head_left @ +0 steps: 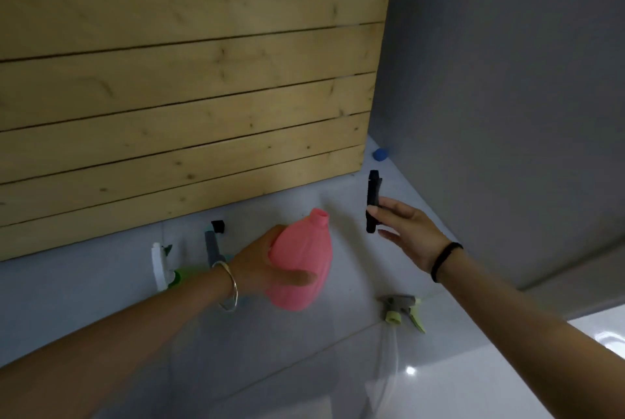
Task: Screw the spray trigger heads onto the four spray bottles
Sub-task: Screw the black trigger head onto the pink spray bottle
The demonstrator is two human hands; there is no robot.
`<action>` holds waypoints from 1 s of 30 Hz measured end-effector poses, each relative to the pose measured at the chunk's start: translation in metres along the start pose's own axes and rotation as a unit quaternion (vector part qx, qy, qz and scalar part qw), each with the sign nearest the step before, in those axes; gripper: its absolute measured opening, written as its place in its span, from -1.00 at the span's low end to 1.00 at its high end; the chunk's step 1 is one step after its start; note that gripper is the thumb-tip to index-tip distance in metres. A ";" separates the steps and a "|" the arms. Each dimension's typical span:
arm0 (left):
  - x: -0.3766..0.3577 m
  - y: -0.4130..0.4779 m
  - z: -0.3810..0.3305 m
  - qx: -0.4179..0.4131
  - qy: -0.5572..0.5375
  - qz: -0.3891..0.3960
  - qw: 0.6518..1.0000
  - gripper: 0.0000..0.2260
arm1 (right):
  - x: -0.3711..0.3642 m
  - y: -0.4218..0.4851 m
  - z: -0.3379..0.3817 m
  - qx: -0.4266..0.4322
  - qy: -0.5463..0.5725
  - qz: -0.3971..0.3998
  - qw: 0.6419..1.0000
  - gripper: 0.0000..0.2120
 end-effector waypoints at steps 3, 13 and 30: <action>0.016 -0.027 -0.039 -0.024 0.020 -0.032 0.999 -0.16 | -0.012 -0.031 0.054 0.035 0.044 0.041 0.998 -0.71; 0.038 -0.117 -0.142 -0.095 0.005 -0.137 0.986 -0.29 | -0.051 -0.156 0.200 0.160 0.053 0.094 0.981 -0.50; 0.033 -0.189 -0.128 -0.104 -0.027 -0.212 0.971 -0.31 | -0.104 -0.243 0.240 0.226 0.210 0.095 0.946 -0.66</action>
Point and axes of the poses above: each hand's wrist, its own y-axis towards the middle knuckle, its own x-axis out of the back of the hand, z = x × y, the point moved 3 cm from there along y, towards the middle knuckle, and after that the axes turned 1 degree about -x, right-handed, at the moved point
